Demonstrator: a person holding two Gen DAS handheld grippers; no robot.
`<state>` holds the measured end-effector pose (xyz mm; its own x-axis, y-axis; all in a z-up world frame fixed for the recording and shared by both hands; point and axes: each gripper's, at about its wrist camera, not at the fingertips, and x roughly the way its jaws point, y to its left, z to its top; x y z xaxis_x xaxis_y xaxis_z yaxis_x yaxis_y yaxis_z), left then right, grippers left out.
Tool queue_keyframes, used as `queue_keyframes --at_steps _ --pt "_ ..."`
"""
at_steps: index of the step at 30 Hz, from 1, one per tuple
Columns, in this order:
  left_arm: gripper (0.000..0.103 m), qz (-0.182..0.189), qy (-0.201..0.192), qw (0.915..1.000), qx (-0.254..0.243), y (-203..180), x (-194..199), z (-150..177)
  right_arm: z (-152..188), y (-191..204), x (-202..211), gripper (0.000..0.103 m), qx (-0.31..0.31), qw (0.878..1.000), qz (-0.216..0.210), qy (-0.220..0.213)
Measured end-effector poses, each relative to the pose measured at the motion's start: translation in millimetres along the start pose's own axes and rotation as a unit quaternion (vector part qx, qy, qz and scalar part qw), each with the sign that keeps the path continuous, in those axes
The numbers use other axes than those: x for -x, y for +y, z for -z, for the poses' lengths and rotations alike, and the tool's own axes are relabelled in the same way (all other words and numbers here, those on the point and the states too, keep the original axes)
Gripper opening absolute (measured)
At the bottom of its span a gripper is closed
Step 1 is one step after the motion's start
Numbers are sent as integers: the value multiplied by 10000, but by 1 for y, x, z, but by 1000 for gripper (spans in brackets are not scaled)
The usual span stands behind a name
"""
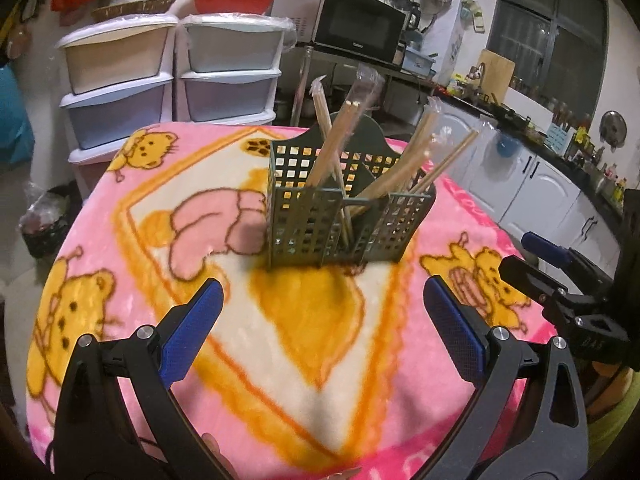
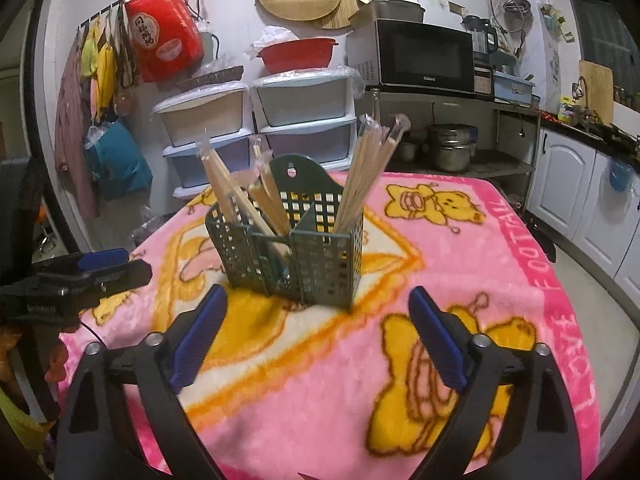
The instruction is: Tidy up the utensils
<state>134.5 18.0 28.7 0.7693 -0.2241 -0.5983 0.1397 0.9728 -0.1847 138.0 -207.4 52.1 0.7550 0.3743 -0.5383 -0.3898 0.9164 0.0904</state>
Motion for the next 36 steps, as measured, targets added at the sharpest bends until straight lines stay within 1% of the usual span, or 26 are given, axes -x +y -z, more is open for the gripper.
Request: queue_keyframes --at_steps 5,8,11,17,20,22,23,24,30,34,36 --pt "92 -18 -158 9998 -85 -6 1 17 11 2 0 94 -55 10000 -4 -40" --pt "92 -40 -248 9997 -56 -7 2 25 17 7 1 95 32 9999 29 -115" --pt "92 -15 -293 9996 -46 -7 0 34 23 10 3 95 61 9998 50 -204" --pt "92 -153 -482 9987 -19 -9 0 45 35 14 9 96 130 9985 230 -487" --pt "92 -222 -702 9973 12 -9 4 47 41 16 13 96 135 9970 294 -704" --pt "92 -407 -835 9957 1 -10 5 47 46 16 16 97 108 9951 382 -907" --pt "92 -530 -919 9944 -32 -11 5 47 47 16 17 97 83 9946 400 -957" --pt "92 -578 -983 9935 -62 -12 6 47 49 14 18 97 31 9940 419 -1012" --pt "93 -693 -1434 9871 -190 -12 11 54 57 10 21 97 -55 9894 635 -1308" --pt "93 -667 -1472 9866 -224 -12 9 56 61 10 25 97 35 9858 735 -1509" --pt "93 -638 -1432 9874 -204 -11 7 57 63 10 24 97 68 9862 723 -1486"
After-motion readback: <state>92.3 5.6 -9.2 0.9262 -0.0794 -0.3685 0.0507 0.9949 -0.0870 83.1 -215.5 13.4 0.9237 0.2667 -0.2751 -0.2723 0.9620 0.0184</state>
